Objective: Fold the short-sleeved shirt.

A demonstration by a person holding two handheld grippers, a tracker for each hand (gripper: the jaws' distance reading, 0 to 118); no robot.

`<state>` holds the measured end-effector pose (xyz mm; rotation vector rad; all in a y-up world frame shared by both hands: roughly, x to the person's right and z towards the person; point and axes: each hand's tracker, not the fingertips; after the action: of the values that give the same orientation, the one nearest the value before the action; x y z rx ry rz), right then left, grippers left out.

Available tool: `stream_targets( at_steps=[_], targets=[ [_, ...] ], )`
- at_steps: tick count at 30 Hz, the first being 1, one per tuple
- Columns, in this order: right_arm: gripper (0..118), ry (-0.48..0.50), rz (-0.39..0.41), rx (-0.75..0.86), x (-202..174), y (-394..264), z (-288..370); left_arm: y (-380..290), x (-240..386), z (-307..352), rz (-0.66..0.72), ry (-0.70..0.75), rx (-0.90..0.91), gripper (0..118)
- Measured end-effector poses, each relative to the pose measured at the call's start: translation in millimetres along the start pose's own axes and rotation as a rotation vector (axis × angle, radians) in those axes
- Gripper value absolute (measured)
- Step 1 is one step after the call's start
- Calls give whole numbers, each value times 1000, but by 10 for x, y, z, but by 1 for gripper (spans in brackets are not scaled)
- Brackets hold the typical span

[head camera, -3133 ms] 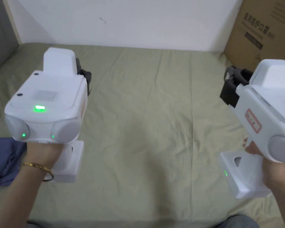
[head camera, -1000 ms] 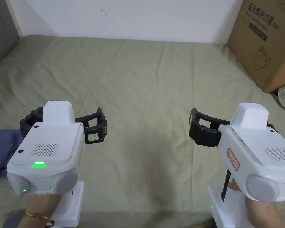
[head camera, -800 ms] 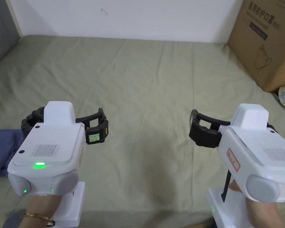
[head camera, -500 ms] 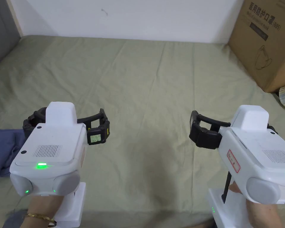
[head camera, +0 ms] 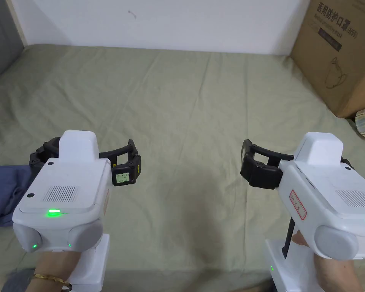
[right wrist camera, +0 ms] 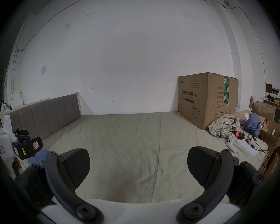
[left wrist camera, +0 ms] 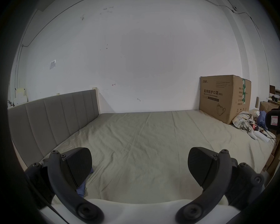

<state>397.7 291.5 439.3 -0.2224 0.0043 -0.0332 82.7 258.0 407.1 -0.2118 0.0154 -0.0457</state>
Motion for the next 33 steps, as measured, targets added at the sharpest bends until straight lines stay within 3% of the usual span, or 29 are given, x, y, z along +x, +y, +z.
stream_targets(
  at_steps=[33],
  targets=[
    [118, 5, 11, 4, -22, -25, -6, -37, 32, 10, 8, -4, -7, 118]
  ],
)
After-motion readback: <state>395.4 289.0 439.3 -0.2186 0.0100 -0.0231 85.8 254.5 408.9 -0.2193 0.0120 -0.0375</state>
